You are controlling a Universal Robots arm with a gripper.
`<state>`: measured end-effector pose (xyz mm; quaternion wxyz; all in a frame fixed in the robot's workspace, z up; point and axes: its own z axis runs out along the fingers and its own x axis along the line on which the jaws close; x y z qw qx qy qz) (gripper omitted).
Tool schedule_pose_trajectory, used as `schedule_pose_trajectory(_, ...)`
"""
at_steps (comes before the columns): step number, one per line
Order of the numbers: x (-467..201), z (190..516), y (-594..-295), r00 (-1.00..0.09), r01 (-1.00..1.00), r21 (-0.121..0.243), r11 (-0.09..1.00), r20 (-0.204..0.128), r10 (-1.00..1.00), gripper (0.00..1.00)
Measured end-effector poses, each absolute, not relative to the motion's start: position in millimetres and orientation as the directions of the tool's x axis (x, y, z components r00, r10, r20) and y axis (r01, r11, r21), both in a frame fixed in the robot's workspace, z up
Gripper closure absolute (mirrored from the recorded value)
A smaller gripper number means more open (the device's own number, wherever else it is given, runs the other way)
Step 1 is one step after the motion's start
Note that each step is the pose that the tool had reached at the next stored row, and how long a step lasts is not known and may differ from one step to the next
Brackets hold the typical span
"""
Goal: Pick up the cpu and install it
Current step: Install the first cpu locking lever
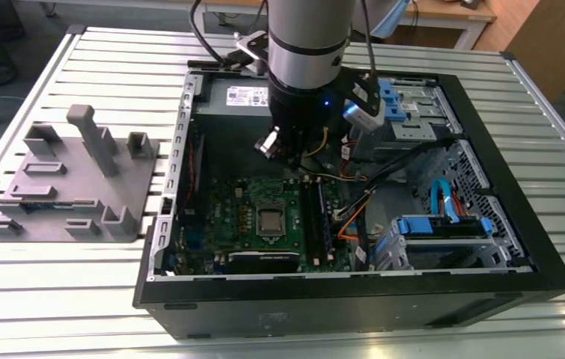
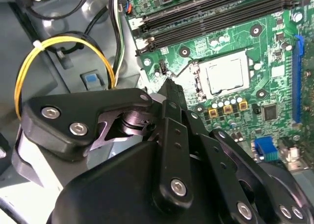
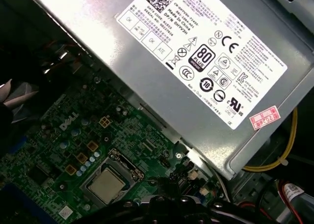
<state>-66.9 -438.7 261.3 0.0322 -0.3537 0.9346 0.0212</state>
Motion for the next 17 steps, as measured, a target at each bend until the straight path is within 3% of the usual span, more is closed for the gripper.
schedule_pose_trajectory(17, -67, 246, -426, -0.773, -0.632, 0.017, 0.775, -0.075, -0.629, 0.89)
